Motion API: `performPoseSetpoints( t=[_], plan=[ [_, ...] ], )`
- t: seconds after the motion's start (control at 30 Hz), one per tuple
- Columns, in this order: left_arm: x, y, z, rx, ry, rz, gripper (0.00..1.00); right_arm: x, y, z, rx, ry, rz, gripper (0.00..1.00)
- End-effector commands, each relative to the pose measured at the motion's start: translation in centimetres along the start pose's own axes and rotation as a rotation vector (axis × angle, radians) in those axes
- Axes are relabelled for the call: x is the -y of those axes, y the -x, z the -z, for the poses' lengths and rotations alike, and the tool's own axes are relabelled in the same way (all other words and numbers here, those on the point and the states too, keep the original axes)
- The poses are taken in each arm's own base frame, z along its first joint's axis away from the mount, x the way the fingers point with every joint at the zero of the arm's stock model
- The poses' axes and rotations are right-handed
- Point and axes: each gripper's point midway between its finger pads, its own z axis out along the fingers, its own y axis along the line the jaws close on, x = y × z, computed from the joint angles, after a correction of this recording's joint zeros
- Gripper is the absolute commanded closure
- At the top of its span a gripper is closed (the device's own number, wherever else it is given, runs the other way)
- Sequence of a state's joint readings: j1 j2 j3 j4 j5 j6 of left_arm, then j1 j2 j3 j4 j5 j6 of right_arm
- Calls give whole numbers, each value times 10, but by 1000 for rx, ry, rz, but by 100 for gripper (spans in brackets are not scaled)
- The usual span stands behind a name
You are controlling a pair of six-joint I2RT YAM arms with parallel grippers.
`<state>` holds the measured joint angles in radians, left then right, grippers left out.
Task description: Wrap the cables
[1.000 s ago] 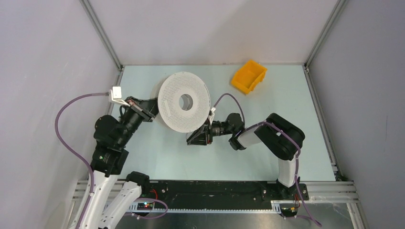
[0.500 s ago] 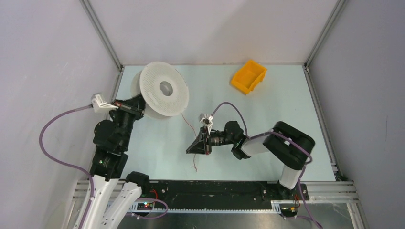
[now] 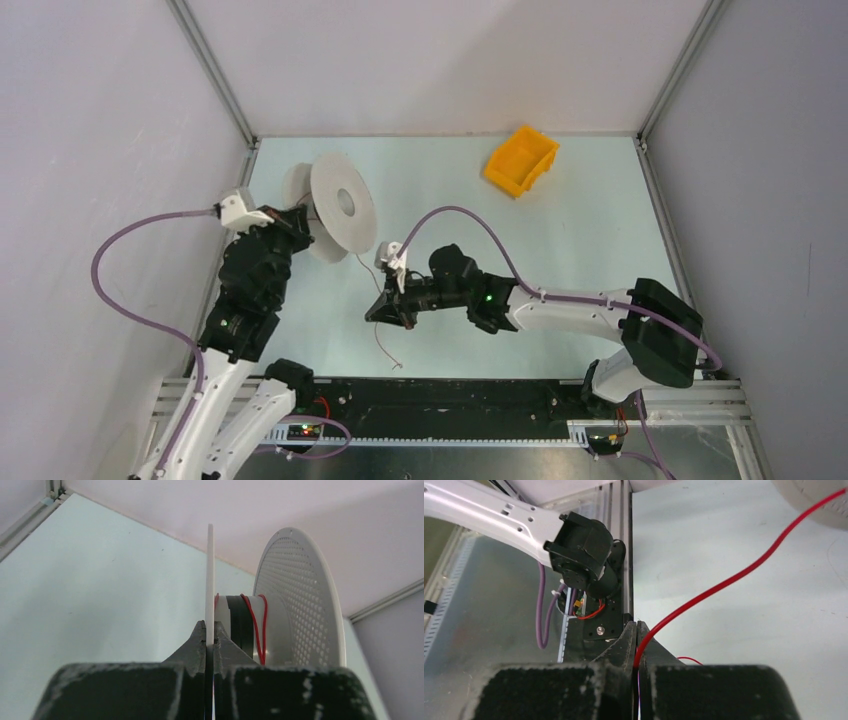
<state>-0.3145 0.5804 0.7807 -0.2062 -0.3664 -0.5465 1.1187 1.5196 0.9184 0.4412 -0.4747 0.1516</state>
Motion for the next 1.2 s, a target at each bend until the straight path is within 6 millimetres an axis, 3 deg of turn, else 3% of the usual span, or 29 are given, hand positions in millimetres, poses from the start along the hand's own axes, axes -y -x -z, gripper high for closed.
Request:
performPoseSetpoints(
  t=[0.0,0.23,0.37,0.93,1.07,1.17],
  plan=[
    [6,4,2,26,-5,-165,100,-2,6,-2,-104,-49,82,100],
    [17,-44,6,-159,-90,-485,100,12,35,5,-104,-113,130,100],
    [10,-68,17,-265,-121,-642,100,25,39,12,-97,-155,101,100],
    [21,-99,58,-450,-452,-882,100,59,50,57,-103,-222,54,97],
    [30,-100,67,-455,-527,-870,100,75,48,67,-114,-263,42,95],
    [37,-91,71,-430,-542,-822,100,92,38,77,-129,-301,23,93]
  ],
)
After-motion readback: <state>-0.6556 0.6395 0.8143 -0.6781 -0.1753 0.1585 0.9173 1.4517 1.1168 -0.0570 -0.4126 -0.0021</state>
